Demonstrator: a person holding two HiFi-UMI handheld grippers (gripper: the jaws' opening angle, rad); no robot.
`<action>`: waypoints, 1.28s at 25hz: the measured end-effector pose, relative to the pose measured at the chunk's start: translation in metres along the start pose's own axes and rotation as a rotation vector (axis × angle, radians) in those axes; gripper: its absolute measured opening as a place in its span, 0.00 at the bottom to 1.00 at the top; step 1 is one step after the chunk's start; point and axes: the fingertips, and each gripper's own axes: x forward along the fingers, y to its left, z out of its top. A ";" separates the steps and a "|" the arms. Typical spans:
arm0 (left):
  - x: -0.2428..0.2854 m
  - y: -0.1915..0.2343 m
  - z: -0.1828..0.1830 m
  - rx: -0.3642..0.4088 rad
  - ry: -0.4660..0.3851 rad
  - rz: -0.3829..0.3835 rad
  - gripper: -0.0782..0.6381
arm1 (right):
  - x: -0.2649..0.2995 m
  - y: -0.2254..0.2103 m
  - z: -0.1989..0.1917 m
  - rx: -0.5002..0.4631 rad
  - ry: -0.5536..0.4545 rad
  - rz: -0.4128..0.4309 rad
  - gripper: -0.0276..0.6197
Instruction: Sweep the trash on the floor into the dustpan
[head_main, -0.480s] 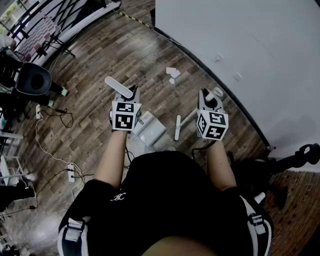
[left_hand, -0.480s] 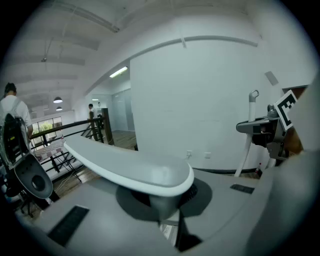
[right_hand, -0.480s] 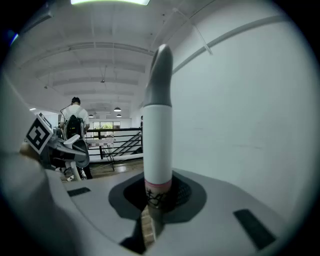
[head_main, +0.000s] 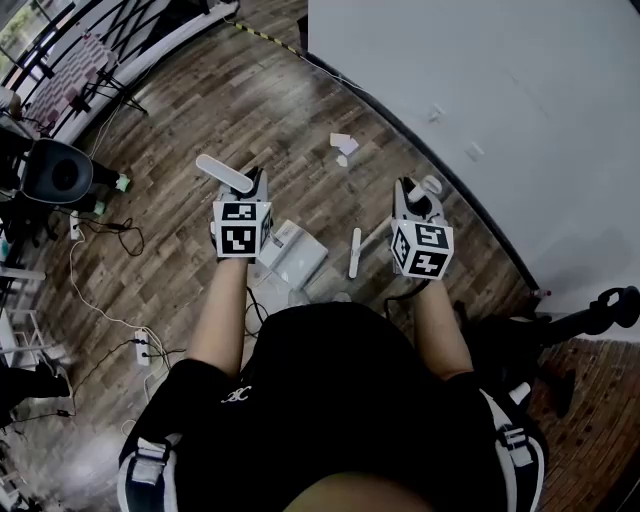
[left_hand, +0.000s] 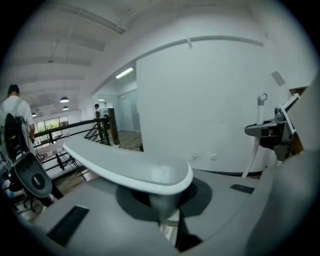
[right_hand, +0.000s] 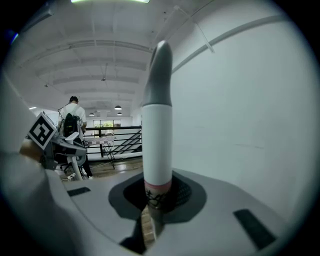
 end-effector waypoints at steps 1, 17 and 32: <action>0.001 0.003 -0.001 -0.002 0.000 0.004 0.15 | 0.001 0.000 0.000 0.000 0.001 -0.002 0.13; 0.033 0.063 0.022 -0.033 -0.062 -0.020 0.15 | 0.049 -0.010 0.037 -0.008 -0.026 -0.107 0.13; 0.127 0.123 0.040 -0.022 0.004 0.033 0.15 | 0.154 -0.040 0.058 -0.042 -0.019 -0.113 0.12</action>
